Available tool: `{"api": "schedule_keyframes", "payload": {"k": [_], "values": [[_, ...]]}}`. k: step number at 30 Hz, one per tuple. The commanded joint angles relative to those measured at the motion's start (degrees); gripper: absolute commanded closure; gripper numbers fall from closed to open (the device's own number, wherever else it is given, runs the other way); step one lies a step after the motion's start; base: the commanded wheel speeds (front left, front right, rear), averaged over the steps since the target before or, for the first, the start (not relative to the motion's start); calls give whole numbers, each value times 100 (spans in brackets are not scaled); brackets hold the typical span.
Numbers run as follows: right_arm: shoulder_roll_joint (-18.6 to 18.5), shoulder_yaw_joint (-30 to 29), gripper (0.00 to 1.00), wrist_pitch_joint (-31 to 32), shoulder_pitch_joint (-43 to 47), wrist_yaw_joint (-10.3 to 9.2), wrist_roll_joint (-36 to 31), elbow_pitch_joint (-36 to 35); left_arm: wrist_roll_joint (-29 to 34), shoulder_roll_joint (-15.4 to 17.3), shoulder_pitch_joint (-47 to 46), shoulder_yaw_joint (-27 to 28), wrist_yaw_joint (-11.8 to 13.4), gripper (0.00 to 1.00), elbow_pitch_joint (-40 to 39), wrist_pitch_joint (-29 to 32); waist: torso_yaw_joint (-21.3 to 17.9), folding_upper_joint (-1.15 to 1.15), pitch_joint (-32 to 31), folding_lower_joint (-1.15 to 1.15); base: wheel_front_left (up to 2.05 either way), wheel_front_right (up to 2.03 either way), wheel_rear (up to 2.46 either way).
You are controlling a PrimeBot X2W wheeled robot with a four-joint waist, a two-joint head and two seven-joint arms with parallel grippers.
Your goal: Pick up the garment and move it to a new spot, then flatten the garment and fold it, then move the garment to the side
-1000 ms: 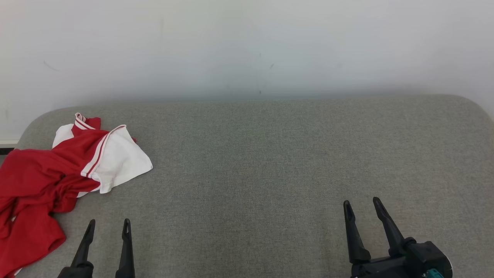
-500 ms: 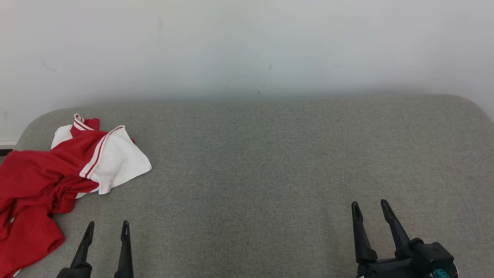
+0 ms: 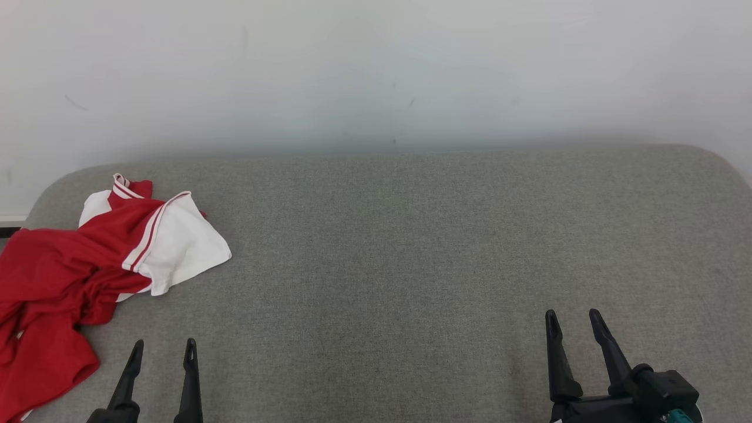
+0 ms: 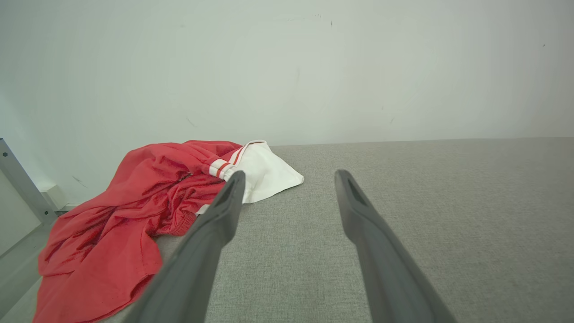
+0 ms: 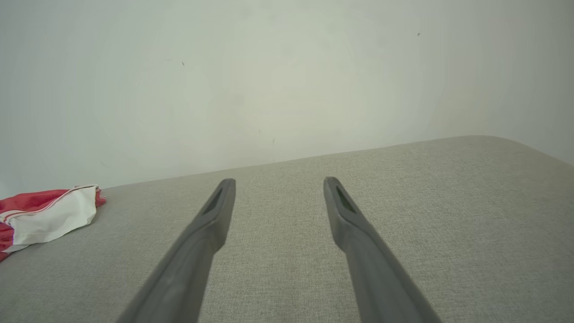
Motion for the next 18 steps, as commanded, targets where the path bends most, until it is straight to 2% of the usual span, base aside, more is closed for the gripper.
{"api": "schedule_keyframes", "payload": {"k": [1, 18], "values": [[5, -9, 0, -4, -29, 21, 2, 19, -23, 5, -9, 15, -36, 0, 20, -19, 1, 0, -2, 0, 0, 0, 0], [5, -38, 0, -4, -65, 21, -16, 187, -21, 29, -68, 8, -27, 0, 240, -19, 22, 0, -31, 0, 0, 0, 0]]}}
